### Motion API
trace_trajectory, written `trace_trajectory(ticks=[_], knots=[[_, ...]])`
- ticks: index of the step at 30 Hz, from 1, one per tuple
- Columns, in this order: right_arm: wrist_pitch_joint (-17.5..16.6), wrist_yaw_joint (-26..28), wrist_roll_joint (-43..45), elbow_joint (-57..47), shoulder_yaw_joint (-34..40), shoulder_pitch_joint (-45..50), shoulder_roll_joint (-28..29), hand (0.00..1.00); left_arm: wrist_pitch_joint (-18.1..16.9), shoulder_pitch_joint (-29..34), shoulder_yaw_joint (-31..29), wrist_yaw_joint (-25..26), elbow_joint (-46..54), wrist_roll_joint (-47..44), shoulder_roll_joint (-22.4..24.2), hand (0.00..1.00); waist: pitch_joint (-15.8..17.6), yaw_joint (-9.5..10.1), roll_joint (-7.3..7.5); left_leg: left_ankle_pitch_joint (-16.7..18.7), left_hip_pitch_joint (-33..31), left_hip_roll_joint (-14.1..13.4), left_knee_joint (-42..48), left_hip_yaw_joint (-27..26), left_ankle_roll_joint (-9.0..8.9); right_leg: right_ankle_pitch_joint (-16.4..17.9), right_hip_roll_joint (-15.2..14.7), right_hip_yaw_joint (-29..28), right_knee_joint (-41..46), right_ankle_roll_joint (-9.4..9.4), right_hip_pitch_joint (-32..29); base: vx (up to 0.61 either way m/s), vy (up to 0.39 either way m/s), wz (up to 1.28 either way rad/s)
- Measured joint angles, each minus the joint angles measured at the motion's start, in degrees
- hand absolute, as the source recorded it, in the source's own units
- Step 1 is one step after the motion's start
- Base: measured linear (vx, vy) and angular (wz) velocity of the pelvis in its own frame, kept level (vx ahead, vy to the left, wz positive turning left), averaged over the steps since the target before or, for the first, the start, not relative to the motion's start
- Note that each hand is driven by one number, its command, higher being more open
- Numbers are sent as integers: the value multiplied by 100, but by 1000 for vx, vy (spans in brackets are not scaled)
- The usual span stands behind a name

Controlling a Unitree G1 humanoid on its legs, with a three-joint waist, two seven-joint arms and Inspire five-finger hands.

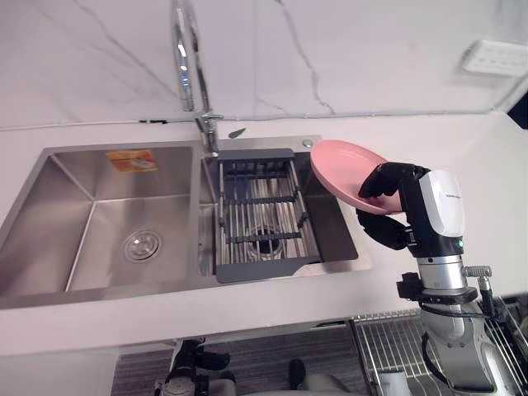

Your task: Walk over to the sink, pick up the cup, carry it to the dishwasher, place the cup inside the dishwasher, then close the dishwasher door

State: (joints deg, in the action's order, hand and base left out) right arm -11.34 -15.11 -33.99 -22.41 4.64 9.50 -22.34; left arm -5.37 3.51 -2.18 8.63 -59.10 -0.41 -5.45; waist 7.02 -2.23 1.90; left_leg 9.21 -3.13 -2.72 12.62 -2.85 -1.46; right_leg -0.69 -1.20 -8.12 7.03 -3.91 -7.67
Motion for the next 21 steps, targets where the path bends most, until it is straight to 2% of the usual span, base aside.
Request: trace_trajectory(ticks=[3,4,5,6,7,8,9,10,11,12,13,14,15,18,21], knots=[[176,-3,-157,172,-24,-269,76,30,93,26,-322,-32,67,-359,58,90,130,30,27,201,-47,138,232,-386,116,-264,109,-796,-19,-108,-317,-142,120,-144],[232,-4,-174,176,-41,-300,78,30,98,26,-385,-58,75,-414,63,90,176,49,70,228,-71,154,293,-495,159,-247,109,-887,-59,-30,-365,-196,121,-118],[292,-4,-230,203,-50,-348,75,30,107,-4,-431,-58,54,-443,89,90,232,51,23,191,-66,116,315,-685,223,-83,67,-703,-159,297,-382,-191,72,-109],[345,-4,-278,308,-84,-445,75,30,105,-51,-445,-2,2,-461,93,90,291,55,-104,113,5,-78,183,-942,299,74,-39,0,-40,601,-428,-229,17,-127],[369,-8,-392,352,-129,-480,71,30,82,-53,-548,6,19,-506,69,90,374,112,-45,51,57,-168,151,-1215,278,180,-258,755,817,592,-673,-249,-18,-107],[367,-8,-433,351,-145,-467,69,30,71,-52,-564,19,25,-520,11,90,385,115,-7,38,66,-178,152,-1301,277,273,-352,1013,1228,597,-726,-209,-73,-80],[353,-8,-505,351,-171,-451,70,30,69,-50,-566,2,0,-518,-77,90,360,112,72,38,73,-181,153,-1427,299,507,-495,1279,1800,556,-704,-156,-97,-57],[304,-7,-610,351,-174,-449,67,30,70,-21,-559,-21,-29,-498,-186,90,319,120,143,30,78,-182,163,-1541,284,835,-590,1421,1976,500,-547,-99,-115,-53],[263,-7,-621,351,-174,-449,67,30,70,11,-531,-18,-38,-436,-258,90,304,126,185,37,78,-181,181,-1595,261,996,-629,1469,1905,432,-422,-66,-159,-54],[193,-9,-689,350,-165,-450,44,30,22,107,-519,23,-44,-225,-369,90,295,124,284,112,60,-130,289,-1647,117,1074,-624,1442,1373,118,-207,-41,-139,-45],[198,-8,-716,385,-163,-425,32,30,20,174,-513,45,-46,-152,-365,90,273,118,220,120,28,-171,350,-1553,42,1012,-498,1397,1219,134,-176,-25,-129,-62],[231,-9,-797,389,-131,-282,21,30,4,357,-512,50,-47,-46,-358,90,168,137,116,110,19,-230,239,-1333,47,789,-271,1323,731,219,-43,4,-73,-65],[239,-10,-797,384,-88,-120,30,30,-43,510,-514,83,-45,-13,-367,90,86,122,66,84,50,-277,105,-1334,28,608,-153,1246,408,251,32,28,-53,-59],[288,-12,-797,381,228,308,87,30,-58,600,-515,152,-69,-12,-363,90,55,104,37,-139,165,-281,-154,-1353,-5,262,-68,1184,20,253,204,79,-41,-22],[368,-13,-789,411,458,540,171,30,-71,617,-506,151,-223,39,-328,90,23,40,-30,-197,313,-242,-284,-1353,-33,150,-84,1192,-233,195,423,84,42,1]])
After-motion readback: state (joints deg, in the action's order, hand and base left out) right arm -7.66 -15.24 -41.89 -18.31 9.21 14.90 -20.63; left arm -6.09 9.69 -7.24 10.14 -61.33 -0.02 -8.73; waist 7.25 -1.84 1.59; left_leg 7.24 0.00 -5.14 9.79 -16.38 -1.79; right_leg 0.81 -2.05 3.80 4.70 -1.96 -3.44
